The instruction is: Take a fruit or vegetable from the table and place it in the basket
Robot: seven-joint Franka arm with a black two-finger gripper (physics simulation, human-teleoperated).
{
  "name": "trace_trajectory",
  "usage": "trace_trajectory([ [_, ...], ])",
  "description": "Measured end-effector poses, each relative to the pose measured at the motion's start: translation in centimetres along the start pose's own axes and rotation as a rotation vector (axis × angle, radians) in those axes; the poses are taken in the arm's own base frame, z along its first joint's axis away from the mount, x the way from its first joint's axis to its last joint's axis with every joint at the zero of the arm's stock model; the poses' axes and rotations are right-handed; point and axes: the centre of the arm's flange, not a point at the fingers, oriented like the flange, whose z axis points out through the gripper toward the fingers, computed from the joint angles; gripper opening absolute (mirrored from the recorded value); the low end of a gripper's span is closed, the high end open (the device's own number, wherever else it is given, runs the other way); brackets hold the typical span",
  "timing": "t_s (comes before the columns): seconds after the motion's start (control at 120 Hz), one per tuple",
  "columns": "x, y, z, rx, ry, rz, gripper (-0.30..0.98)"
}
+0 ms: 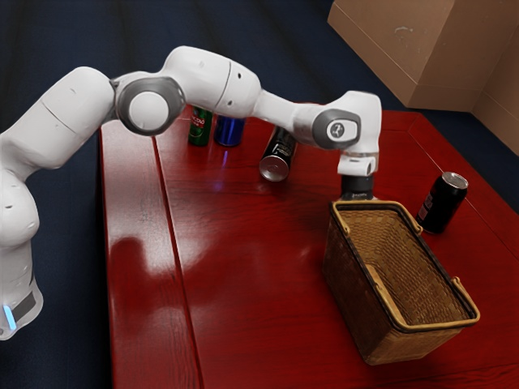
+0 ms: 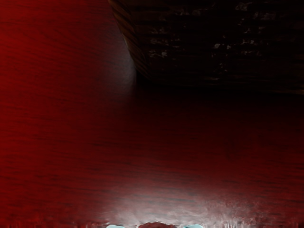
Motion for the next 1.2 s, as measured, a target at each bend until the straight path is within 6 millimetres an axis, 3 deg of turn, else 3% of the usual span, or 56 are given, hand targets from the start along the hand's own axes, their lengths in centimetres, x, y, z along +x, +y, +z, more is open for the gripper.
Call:
trace_trajectory([
  [0.333,1.6,0.5,-7.6,0.028,-0.175,-0.025,0.13],
  [0.5,4.8,2.9,-13.2,0.041,-0.306,-0.068,0.13],
  [0.617,5.8,4.9,-18.2,0.071,-0.393,-0.141,0.13],
  [0.75,6.7,7.0,-21.9,0.088,-0.452,-0.222,0.13],
  [0.9,8.9,8.5,-23.4,0.095,-0.465,-0.267,0.14],
  [1.2,18.5,11.2,-19.5,0.067,-0.482,-0.221,0.14],
])
